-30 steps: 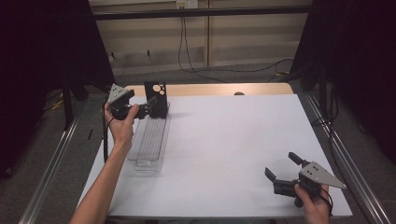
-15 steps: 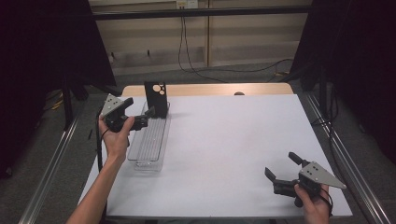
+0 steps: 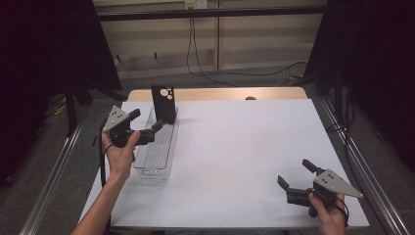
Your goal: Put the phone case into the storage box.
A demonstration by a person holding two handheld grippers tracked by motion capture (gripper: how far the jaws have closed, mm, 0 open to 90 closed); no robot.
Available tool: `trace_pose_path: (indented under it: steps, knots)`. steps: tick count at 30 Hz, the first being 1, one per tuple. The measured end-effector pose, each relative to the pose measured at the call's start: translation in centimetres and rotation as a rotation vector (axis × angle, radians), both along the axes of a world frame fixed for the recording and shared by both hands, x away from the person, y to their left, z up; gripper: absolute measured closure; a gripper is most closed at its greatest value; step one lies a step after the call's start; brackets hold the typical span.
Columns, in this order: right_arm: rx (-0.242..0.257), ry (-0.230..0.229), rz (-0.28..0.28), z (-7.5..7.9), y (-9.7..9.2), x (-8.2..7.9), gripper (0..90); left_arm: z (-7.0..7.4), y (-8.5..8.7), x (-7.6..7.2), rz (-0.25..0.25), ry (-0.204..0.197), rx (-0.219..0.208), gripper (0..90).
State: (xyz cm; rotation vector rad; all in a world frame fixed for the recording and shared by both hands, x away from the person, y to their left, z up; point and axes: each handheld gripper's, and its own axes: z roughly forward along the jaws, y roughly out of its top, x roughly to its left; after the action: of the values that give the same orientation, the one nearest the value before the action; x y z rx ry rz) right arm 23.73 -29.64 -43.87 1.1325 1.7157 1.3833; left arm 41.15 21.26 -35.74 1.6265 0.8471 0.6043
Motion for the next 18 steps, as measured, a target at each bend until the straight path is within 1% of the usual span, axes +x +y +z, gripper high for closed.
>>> trace_pose_path:
  steps: [2,5,6,7,9,11,13,15,17,18]
  knots:
    - [0.0,0.0,0.0,0.0,0.0,0.0,0.0,-0.1,0.2,-0.4,-0.001,-0.01,0.0,4.6]
    - [-0.001,0.0,0.001,0.0,0.0,0.0,0.0,-0.3,0.5,-1.2,-0.007,0.002,-0.013,4.6]
    - [0.0,0.0,0.001,0.0,0.0,0.0,0.0,-0.3,0.6,-1.4,-0.01,0.005,-0.009,4.6]
    - [-0.001,0.0,0.001,0.0,0.0,0.0,0.0,-0.4,0.6,-1.8,-0.004,-0.004,-0.006,4.6]
    - [0.0,0.0,0.001,0.0,0.0,0.0,0.0,-0.6,0.6,-2.4,0.004,-0.021,0.018,4.5]
    - [-0.001,-0.001,0.0,0.0,0.0,0.0,0.0,-0.9,0.7,-2.9,0.002,-0.012,0.027,4.2]
    - [-0.001,-0.002,0.0,0.0,0.0,0.0,0.0,-1.3,0.8,-3.4,0.011,-0.004,0.029,3.9]
    - [-0.002,-0.002,0.001,0.0,0.0,0.0,0.0,-1.6,1.0,-3.8,0.013,0.004,0.017,3.5]
    - [0.0,-0.002,0.001,0.0,0.0,0.0,0.0,-1.9,1.2,-4.2,0.015,0.002,0.008,3.4]
    - [0.0,-0.002,0.001,0.0,0.0,0.0,0.0,-2.0,1.2,-4.4,0.017,-0.001,0.014,3.3]
